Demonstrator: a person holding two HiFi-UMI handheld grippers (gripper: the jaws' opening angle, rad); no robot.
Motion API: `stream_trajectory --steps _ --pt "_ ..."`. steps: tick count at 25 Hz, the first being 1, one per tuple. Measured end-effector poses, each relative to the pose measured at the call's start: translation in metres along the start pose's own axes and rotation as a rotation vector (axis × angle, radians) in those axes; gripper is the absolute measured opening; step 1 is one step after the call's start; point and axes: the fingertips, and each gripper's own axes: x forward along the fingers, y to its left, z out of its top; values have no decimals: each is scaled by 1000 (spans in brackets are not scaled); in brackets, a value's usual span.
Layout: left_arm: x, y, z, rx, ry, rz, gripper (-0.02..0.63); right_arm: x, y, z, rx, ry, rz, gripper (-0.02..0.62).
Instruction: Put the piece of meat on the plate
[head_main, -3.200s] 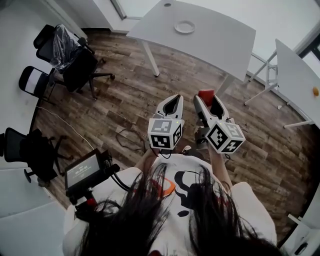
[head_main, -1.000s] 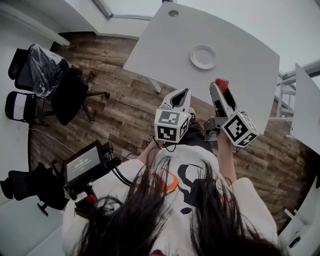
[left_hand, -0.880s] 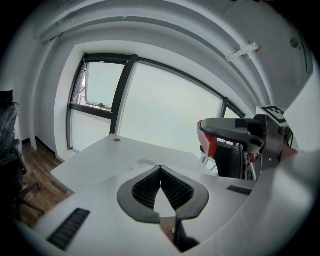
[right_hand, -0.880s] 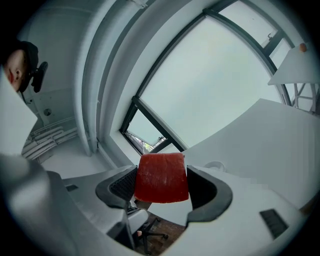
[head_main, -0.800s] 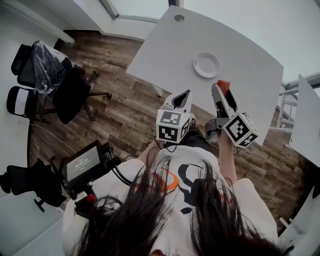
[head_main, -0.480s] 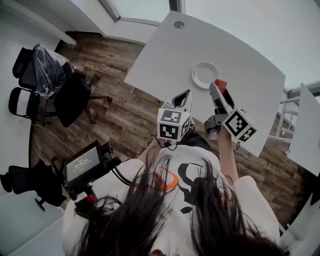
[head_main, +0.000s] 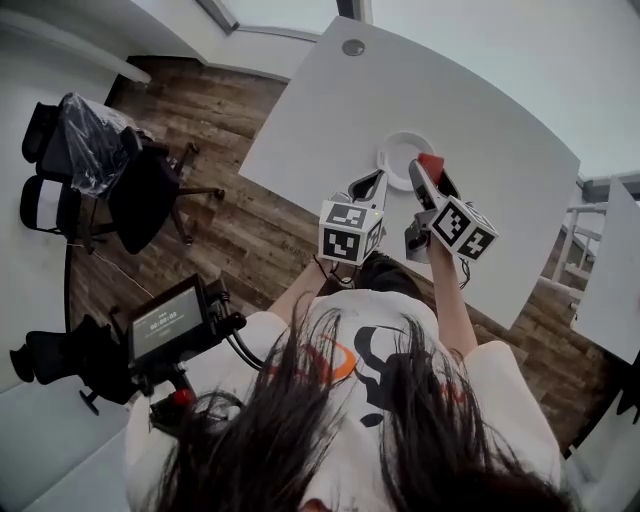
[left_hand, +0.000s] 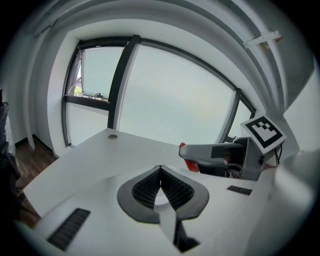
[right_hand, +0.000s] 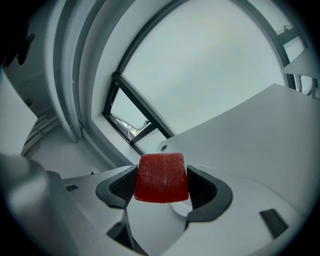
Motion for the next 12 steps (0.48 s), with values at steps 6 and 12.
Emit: stream_trajectory --steps 6,12 --pt "48 23 -4 -11 49 21 5 56 -38 -19 -24 92 -59 314" --pt "52 33 -18 -30 76 43 5 80 -53 -43 -125 173 -109 314"
